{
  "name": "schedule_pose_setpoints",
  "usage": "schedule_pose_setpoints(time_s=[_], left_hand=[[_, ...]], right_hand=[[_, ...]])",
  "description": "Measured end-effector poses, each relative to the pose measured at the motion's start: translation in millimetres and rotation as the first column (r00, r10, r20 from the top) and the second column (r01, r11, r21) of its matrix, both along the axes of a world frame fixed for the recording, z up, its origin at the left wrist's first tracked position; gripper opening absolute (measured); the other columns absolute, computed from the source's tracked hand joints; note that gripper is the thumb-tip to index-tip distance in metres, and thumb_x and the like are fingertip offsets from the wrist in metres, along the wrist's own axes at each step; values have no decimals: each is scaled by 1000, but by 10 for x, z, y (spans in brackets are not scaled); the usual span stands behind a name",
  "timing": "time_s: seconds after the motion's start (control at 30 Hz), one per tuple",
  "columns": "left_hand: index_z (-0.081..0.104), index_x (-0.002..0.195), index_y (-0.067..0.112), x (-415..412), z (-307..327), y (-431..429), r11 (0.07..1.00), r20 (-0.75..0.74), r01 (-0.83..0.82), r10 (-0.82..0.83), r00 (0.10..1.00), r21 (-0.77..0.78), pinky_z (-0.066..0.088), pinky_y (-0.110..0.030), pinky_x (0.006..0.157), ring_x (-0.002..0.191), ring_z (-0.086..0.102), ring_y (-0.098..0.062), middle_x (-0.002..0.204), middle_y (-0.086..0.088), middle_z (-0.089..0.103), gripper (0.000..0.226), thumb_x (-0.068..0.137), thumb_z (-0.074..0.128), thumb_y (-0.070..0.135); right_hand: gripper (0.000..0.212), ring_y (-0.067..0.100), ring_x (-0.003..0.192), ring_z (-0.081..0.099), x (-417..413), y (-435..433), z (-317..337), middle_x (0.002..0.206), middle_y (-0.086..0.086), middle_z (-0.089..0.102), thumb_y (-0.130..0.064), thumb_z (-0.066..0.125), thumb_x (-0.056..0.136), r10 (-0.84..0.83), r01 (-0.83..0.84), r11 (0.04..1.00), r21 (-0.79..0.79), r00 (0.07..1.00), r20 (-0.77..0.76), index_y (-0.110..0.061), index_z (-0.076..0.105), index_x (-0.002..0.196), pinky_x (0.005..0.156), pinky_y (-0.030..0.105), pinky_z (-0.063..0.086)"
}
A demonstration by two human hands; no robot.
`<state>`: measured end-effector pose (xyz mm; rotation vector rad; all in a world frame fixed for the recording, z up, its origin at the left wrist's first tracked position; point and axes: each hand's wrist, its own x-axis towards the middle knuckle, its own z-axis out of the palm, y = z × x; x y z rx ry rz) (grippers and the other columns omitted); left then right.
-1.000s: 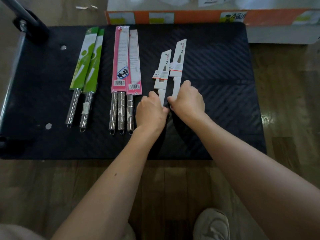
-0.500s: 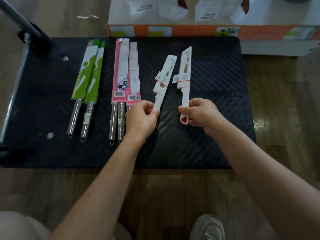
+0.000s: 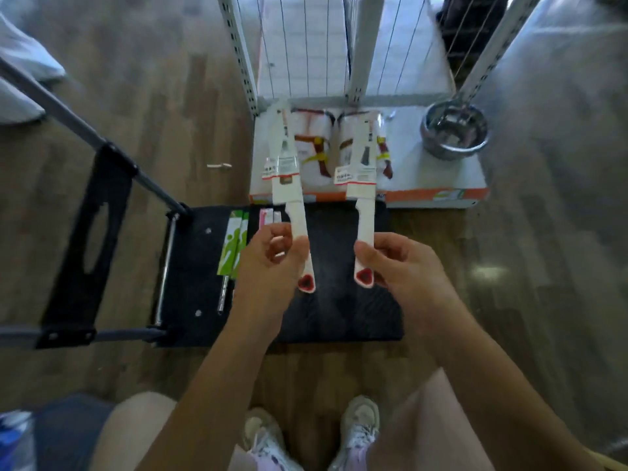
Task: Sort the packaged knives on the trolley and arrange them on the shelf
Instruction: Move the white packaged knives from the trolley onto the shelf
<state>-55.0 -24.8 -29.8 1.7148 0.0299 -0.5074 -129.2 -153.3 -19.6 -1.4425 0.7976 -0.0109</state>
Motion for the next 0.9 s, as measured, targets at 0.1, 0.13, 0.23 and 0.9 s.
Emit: schedule_pose_setpoints(time_s=[0.1, 0.13, 0.23, 0.9], left_hand=[[59, 98, 14, -193, 1071, -47, 999, -29, 36, -37, 999, -31, 51, -23, 62, 77, 60, -16, 87, -5, 63, 11, 88, 57, 13], [59, 101, 13, -249, 1400, -76, 998, -31, 54, -55, 998, -38, 51, -24, 64, 81, 61, -17, 91, -7, 65, 14, 87, 58, 14], [61, 98, 17, -402, 2261, -172, 995, -1, 81, -81, 997, -52, 53, -28, 69, 87, 64, -21, 96, -8, 67, 14, 85, 60, 13], [60, 94, 21, -453, 3862, -642, 981, 201, 152, -125, 971, -121, 56, -24, 70, 90, 65, -19, 99, -4, 67, 12, 84, 59, 15]], right_hand=[[5, 10, 67, 63, -190, -40, 1095, 75, -2, 68, -22, 62, 83, 23, -20, 999, -35, 995, 95, -22, 65, 87, 66, 23, 53], [6, 8, 66, 64, -242, -55, 1425, 75, -2, 69, -20, 62, 83, 33, -26, 998, -52, 992, 126, -23, 65, 87, 65, 21, 53], [13, 4, 64, 64, -390, -88, 2267, 69, -9, 68, -17, 64, 82, 39, -24, 997, -77, 979, 201, -30, 63, 79, 62, 17, 54], [15, 0, 74, 67, -435, -565, 3765, 74, -13, 68, -15, 63, 80, 81, -43, 994, -101, 913, 400, -30, 61, 82, 65, 14, 54]])
